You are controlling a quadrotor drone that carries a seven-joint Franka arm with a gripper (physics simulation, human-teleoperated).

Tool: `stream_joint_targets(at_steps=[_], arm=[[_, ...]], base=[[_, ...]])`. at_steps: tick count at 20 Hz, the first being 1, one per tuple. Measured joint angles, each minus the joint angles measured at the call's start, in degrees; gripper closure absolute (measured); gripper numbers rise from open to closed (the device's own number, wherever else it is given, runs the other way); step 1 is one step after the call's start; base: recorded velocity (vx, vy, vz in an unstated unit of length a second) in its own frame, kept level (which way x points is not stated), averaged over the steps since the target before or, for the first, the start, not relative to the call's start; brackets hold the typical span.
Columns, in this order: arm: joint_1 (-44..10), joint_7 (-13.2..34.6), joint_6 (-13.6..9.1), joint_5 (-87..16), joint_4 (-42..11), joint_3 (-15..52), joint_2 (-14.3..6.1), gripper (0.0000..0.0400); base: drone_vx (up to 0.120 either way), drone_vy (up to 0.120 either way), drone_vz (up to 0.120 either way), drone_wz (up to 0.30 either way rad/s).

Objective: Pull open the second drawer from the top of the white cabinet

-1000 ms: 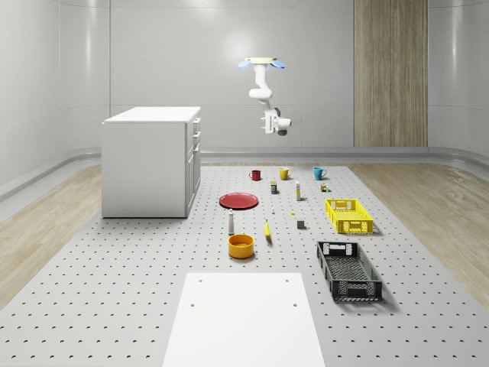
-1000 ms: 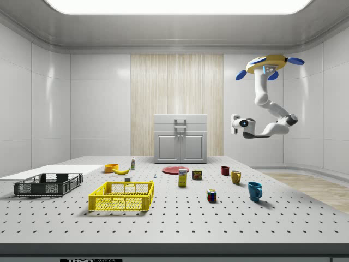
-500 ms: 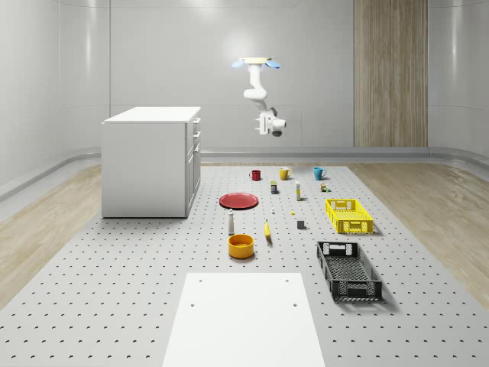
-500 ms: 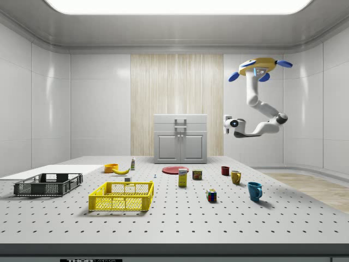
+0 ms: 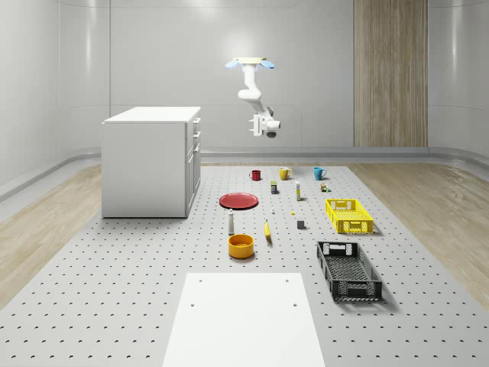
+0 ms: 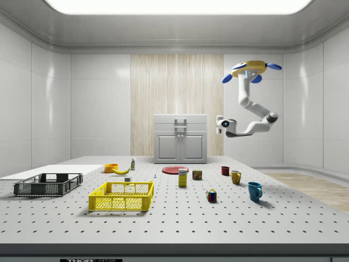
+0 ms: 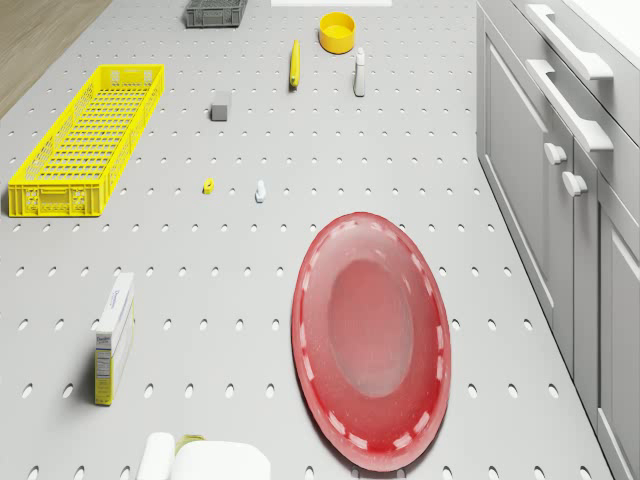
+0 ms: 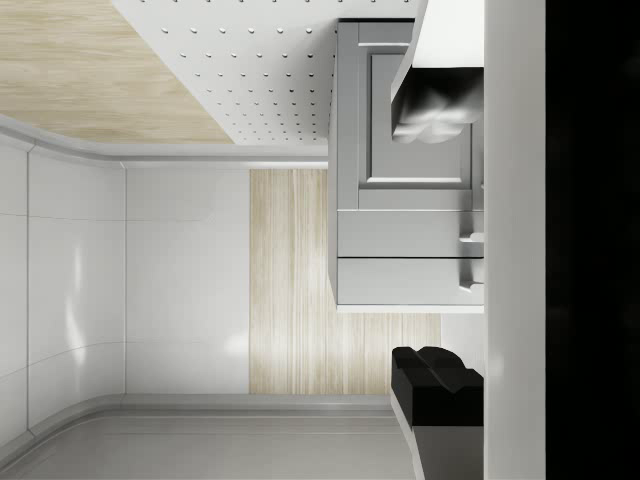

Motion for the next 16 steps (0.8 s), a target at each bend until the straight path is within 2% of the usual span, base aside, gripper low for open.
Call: stream_joint_targets(at_steps=[16], arm=[[3.8, 2.2, 3.4, -2.7, -0.5, -1.5, -3.6, 0.01]], base=[[0.12, -0.12, 0.0, 0.0]])
